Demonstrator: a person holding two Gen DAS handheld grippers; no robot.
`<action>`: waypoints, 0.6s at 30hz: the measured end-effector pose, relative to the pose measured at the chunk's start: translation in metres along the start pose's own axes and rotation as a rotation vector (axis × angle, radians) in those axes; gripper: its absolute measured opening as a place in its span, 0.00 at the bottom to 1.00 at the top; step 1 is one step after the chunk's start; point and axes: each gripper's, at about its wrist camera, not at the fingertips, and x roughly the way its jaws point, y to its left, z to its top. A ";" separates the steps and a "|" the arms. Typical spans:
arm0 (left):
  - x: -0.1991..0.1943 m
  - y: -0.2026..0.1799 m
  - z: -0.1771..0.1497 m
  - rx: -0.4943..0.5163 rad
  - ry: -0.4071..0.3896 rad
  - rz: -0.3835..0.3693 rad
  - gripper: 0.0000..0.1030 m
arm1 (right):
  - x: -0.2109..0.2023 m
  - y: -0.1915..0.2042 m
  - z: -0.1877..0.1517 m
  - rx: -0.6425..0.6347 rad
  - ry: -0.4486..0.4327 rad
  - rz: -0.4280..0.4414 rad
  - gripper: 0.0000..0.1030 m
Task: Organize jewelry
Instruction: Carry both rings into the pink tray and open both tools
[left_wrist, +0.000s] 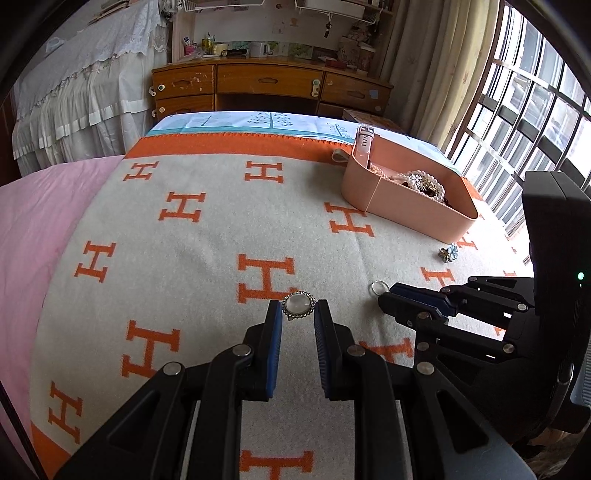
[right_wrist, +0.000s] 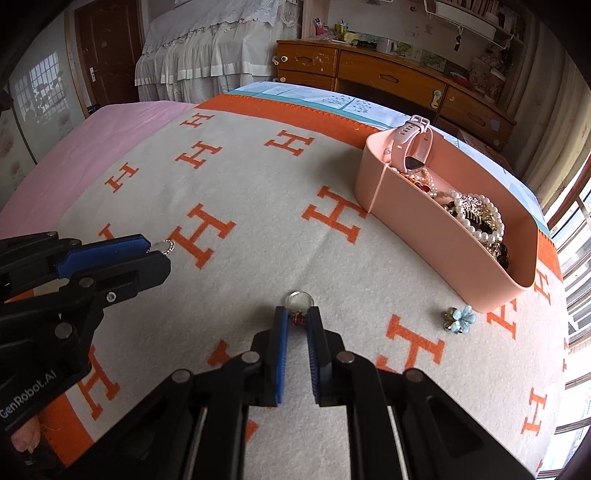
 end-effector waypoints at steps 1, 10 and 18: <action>-0.001 -0.001 0.000 0.001 -0.003 -0.001 0.15 | -0.001 0.001 0.000 -0.003 0.000 -0.002 0.08; -0.014 -0.007 0.006 0.007 -0.039 0.001 0.15 | -0.010 -0.009 -0.002 0.058 -0.004 0.032 0.07; -0.023 -0.026 0.022 0.032 -0.062 -0.024 0.15 | -0.050 -0.034 0.004 0.092 -0.080 0.025 0.07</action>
